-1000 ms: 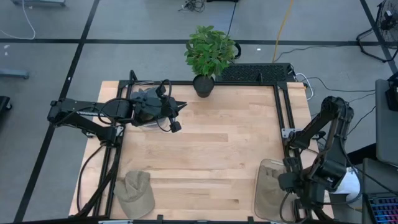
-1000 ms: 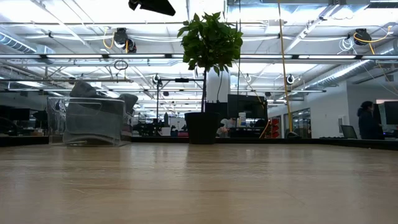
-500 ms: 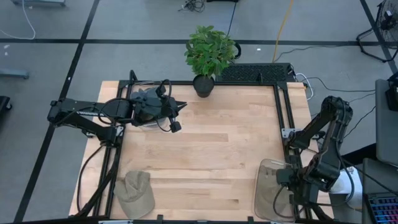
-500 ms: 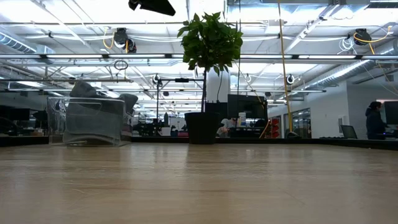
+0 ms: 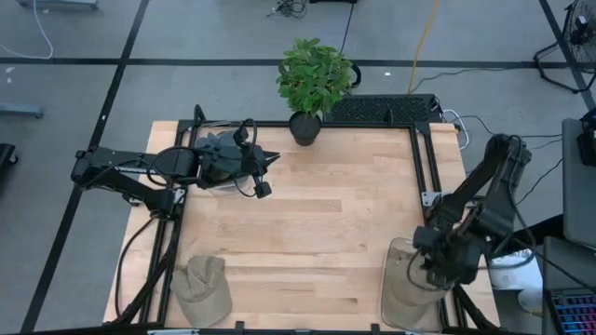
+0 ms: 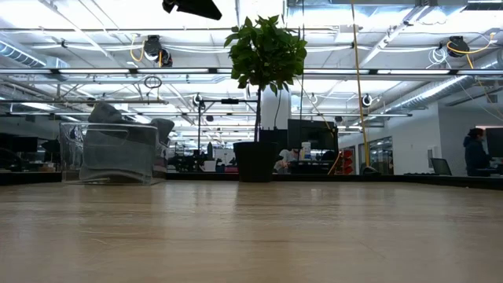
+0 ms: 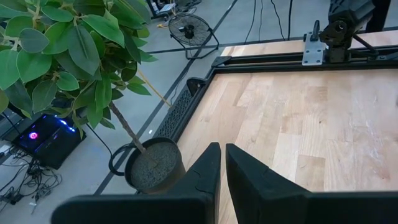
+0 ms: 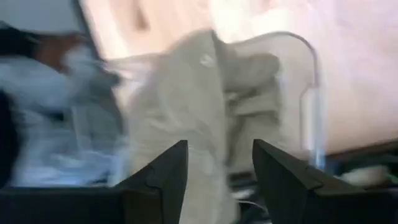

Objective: Pick & Place hat
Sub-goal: Put the right brown cap into the right transparent bin

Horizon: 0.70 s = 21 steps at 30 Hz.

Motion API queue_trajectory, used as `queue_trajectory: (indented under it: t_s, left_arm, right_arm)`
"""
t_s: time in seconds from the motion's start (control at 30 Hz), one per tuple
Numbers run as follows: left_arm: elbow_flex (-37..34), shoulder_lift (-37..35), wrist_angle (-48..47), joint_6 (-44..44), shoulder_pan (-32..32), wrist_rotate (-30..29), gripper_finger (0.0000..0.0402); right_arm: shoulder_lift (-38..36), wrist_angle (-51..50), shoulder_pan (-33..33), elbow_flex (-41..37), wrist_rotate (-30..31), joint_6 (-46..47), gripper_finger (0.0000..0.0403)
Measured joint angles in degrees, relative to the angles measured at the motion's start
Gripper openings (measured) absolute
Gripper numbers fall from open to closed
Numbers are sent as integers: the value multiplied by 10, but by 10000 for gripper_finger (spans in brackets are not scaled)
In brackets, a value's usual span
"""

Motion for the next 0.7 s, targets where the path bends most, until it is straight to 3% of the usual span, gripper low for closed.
queue_trajectory:
  t_s: [0.17, 0.37, 0.53, 0.63, 0.7]
  left_arm:
    - [0, 0, 0, 0, 0, 0, 33]
    - [0, 0, 0, 0, 0, 0, 33]
    - [0, 0, 0, 0, 0, 0, 33]
    - [0, 0, 0, 0, 0, 0, 33]
    - [0, 0, 0, 0, 0, 0, 33]
  right_arm:
    - [-30, 163, 12, 0, 29, -67, 168]
    - [7, 369, 32, -31, 4, -176, 149]
    - [56, 376, 28, -71, -66, -178, 91]
    - [77, 374, 27, -70, -75, -163, 20]
    - [92, 365, 25, -44, -62, -156, 9]
